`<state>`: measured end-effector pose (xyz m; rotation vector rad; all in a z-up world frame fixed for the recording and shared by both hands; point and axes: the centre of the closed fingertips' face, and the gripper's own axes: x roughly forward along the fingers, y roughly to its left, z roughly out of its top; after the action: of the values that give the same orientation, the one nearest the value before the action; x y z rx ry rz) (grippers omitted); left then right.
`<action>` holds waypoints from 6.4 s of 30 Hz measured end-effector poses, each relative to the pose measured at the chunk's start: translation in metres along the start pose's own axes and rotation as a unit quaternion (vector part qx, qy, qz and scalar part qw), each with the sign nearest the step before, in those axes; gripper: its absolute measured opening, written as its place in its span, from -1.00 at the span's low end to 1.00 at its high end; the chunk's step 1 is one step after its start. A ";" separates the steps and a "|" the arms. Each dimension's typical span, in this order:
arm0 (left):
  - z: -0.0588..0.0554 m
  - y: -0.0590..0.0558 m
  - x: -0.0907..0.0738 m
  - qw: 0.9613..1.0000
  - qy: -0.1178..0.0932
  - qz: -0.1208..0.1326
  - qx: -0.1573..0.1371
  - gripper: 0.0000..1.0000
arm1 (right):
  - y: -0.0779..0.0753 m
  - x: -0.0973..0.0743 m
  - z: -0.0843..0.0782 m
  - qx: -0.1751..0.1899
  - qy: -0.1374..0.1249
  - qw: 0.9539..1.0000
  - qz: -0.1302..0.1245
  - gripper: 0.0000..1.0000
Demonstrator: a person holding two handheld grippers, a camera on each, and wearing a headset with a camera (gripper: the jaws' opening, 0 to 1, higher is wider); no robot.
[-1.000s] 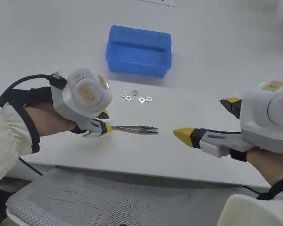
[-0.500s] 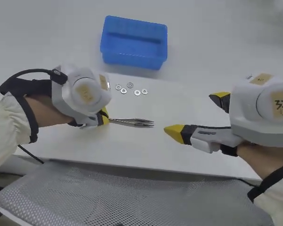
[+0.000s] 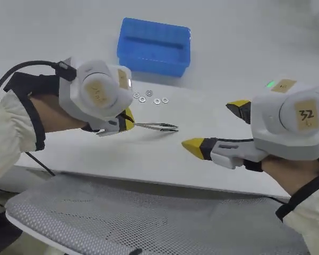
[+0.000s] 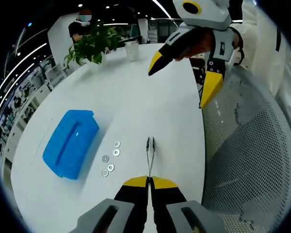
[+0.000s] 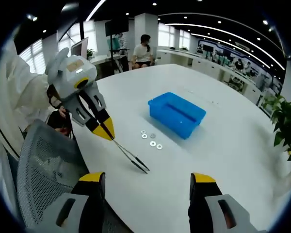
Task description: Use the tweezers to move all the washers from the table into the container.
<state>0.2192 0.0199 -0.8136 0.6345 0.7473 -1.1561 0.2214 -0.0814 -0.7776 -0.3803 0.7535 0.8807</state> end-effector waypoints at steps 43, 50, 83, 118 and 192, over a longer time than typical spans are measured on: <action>0.096 -0.040 -0.094 0.992 -0.113 -0.010 0.049 -1.00 | 0.096 0.012 0.069 -0.175 -0.076 0.954 0.232 -0.83; 0.096 -0.042 -0.096 0.993 -0.097 -0.013 0.069 -1.00 | 0.100 0.007 0.074 -0.205 -0.086 0.948 0.226 -0.83; 0.049 0.006 -0.143 0.936 -0.220 0.206 -0.179 -0.21 | 0.077 0.025 0.116 -0.150 -0.138 0.963 0.176 -0.98; 0.003 -0.008 -0.167 0.856 -0.202 0.343 -0.331 0.96 | 0.006 0.128 0.116 -0.082 -0.128 0.980 0.128 -0.95; -0.009 -0.009 -0.173 0.858 -0.163 0.358 -0.331 0.97 | -0.036 0.108 0.163 -0.060 -0.174 0.977 0.110 -0.99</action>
<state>0.1709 0.1222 -0.6823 0.0848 0.4927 -0.2526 0.3650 0.0526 -0.7444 -0.2421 0.4231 1.1693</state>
